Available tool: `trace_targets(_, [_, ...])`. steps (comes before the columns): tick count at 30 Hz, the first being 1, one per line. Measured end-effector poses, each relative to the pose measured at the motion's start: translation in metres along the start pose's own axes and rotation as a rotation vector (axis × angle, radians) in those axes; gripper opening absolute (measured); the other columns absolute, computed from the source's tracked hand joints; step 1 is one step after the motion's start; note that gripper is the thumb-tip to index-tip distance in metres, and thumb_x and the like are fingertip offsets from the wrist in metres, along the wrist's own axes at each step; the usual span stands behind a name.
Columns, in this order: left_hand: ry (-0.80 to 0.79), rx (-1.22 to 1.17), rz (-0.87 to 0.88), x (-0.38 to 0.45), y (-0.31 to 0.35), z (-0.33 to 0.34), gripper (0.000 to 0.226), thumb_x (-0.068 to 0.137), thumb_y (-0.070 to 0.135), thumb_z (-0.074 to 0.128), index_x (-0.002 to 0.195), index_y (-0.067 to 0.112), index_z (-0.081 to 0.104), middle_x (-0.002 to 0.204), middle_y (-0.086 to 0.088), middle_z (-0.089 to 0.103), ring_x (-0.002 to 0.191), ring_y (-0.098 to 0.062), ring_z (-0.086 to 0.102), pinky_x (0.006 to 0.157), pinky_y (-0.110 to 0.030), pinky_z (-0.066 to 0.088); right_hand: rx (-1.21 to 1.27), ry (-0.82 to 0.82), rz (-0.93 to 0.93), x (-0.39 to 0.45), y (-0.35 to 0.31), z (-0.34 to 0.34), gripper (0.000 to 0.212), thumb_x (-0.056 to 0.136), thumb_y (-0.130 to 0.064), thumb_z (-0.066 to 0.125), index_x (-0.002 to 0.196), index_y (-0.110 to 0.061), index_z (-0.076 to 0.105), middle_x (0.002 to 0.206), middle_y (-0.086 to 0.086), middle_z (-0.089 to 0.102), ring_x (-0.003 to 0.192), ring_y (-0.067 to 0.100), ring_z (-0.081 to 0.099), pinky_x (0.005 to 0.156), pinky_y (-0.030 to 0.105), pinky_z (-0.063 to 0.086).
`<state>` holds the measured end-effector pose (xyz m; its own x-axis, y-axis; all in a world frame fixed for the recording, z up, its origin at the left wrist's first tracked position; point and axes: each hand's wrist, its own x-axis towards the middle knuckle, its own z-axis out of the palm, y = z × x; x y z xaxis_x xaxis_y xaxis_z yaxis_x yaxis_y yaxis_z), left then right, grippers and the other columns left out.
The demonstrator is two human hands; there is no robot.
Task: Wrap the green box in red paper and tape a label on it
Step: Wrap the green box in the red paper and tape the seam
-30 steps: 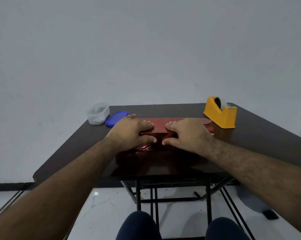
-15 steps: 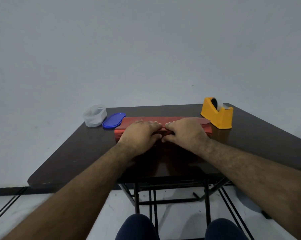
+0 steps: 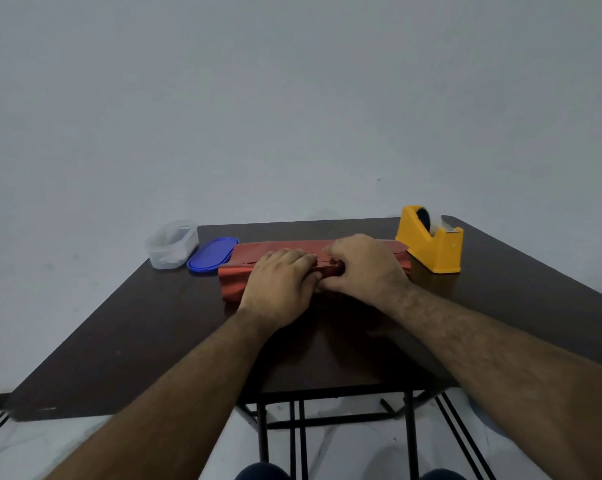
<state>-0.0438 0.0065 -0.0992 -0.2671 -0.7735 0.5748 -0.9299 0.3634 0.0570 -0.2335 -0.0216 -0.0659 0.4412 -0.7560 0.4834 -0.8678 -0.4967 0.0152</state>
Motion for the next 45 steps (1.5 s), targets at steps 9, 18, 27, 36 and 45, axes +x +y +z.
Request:
trace_targets(9, [0.053,-0.009,-0.036,-0.001,-0.002,0.004,0.052,0.099,0.049,0.060,0.140,0.018,0.064,0.139,0.001,0.068,0.132,-0.019,0.058,0.116,-0.039,0.035,-0.077,-0.006,-0.199,0.002,0.026,0.014,0.063,0.094,-0.056,0.059,0.144,-0.019,0.064,0.141,-0.003,0.068,0.135,0.010,0.059,0.128,0.036,0.026])
trace_targets(18, [0.007,0.060,-0.055,0.003,-0.003,0.005,0.063,0.097,0.062,0.057,0.148,0.025,0.056,0.149,0.005,0.060,0.139,-0.016,0.052,0.123,-0.043,0.034,-0.086,-0.006,-0.181,0.004,0.028,0.015,0.058,0.097,-0.056,0.061,0.144,-0.022,0.064,0.138,-0.004,0.070,0.131,0.010,0.062,0.128,0.035,0.024])
trace_targets(27, [0.012,0.040,-0.032,0.005,0.002,0.006,0.055,0.100,0.051,0.059,0.148,0.024,0.057,0.147,0.004,0.060,0.139,-0.017,0.051,0.122,-0.039,0.031,-0.088,-0.017,-0.158,0.007,0.029,0.012,0.057,0.098,-0.059,0.059,0.144,-0.026,0.064,0.134,-0.008,0.072,0.130,0.009,0.061,0.129,0.032,0.016])
trace_targets(36, [0.031,-0.027,-0.059,0.006,-0.002,0.005,0.053,0.098,0.052,0.065,0.144,0.026,0.061,0.144,0.006,0.062,0.136,-0.015,0.052,0.121,-0.038,0.031,-0.117,-0.033,-0.174,0.009,0.031,0.009,0.058,0.094,-0.067,0.059,0.139,-0.031,0.068,0.129,-0.012,0.074,0.128,0.009,0.062,0.130,0.037,0.021])
trace_targets(45, [0.026,-0.020,-0.053,0.005,0.000,0.004,0.055,0.100,0.053,0.063,0.148,0.027,0.058,0.149,0.006,0.059,0.140,-0.015,0.049,0.123,-0.038,0.028,0.297,0.248,0.473,0.026,0.103,-0.024,0.035,0.098,-0.051,0.061,0.106,-0.023,0.082,0.111,-0.005,0.079,0.109,0.021,0.069,0.094,0.034,0.055])
